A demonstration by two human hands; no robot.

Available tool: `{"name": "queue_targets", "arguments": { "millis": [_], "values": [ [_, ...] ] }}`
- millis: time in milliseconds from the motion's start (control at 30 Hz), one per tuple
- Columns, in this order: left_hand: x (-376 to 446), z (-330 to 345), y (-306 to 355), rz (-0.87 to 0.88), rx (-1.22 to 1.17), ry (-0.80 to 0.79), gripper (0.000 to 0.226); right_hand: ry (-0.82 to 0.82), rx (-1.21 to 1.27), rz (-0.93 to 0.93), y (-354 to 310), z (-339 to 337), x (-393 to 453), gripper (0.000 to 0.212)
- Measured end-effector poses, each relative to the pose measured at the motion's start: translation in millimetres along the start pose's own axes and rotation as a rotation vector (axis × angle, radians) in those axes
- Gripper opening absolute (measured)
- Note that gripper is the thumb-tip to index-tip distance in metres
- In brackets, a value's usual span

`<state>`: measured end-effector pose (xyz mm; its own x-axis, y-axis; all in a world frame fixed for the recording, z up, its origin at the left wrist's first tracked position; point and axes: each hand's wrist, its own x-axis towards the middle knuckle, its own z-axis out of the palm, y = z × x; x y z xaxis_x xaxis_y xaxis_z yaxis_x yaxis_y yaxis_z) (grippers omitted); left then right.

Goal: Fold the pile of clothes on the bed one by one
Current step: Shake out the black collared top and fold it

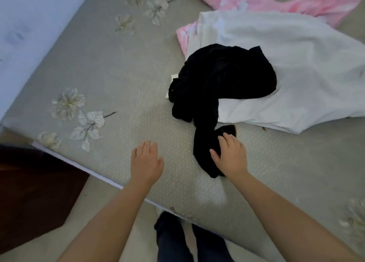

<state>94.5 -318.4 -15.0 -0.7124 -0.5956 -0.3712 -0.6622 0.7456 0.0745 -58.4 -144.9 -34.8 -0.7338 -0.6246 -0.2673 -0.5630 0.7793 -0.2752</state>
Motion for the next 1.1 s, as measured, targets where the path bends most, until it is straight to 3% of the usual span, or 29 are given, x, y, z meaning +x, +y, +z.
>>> {"name": "queue_targets", "arguments": {
  "millis": [133, 233, 367, 467, 533, 600, 667, 733, 767, 867, 967, 1100],
  "values": [
    [39.5, 47.8, -25.7, 0.035, -0.089, -0.062, 0.055, -0.069, -0.06, 0.127, -21.2, 36.4, 31.6, 0.064],
    [54.6, 80.8, -39.7, 0.066, -0.121, -0.09, 0.064, -0.046, -0.139, 0.153, -19.0, 52.4, 43.3, 0.045],
    [54.1, 99.4, -46.4, 0.177, -0.156, -0.033, 0.076, 0.114, -0.115, 0.202, -4.9, 50.6, 28.6, 0.018],
    [54.6, 93.1, -48.1, 0.179, -0.172, -0.082, 0.071, 0.177, -0.17, 0.21, 2.4, 44.5, -9.8, 0.017],
    [55.3, 83.4, -47.6, 0.187, -0.191, -0.135, 0.068, 0.03, -0.207, 0.351, 11.8, 38.2, -42.9, 0.018],
    [56.8, 71.6, -46.7, 0.219, -0.173, -0.17, 0.06, -0.332, -0.255, 0.598, 19.5, 29.4, -72.7, 0.021],
    [63.9, 59.6, -42.2, 0.298, -0.119, -0.217, 0.059, -0.591, -0.338, 0.836, 28.7, 19.1, -96.6, 0.022],
    [76.5, 48.5, -33.4, 0.425, -0.098, -0.208, 0.061, -0.668, -0.385, 1.038, 30.6, 10.8, -106.1, 0.024],
    [83.3, 43.7, -27.3, 0.478, -0.089, -0.2, 0.06, -0.651, -0.393, 1.053, 28.8, 9.1, -104.3, 0.025],
    [98.8, 33.0, -6.5, 0.573, -0.067, -0.184, 0.06, -0.394, -0.298, 0.79, 9.3, 17.7, -83.8, 0.033],
    [111.1, 24.9, 9.7, 0.49, -0.146, -0.193, 0.065, -0.062, -0.056, 0.457, -33.2, 34.0, -38.3, 0.05],
    [122.1, 17.5, 2.6, 0.495, -0.276, -0.187, 0.057, -0.099, -0.003, 0.448, -74.1, 60.6, 27.0, 0.055]
  ]
}}
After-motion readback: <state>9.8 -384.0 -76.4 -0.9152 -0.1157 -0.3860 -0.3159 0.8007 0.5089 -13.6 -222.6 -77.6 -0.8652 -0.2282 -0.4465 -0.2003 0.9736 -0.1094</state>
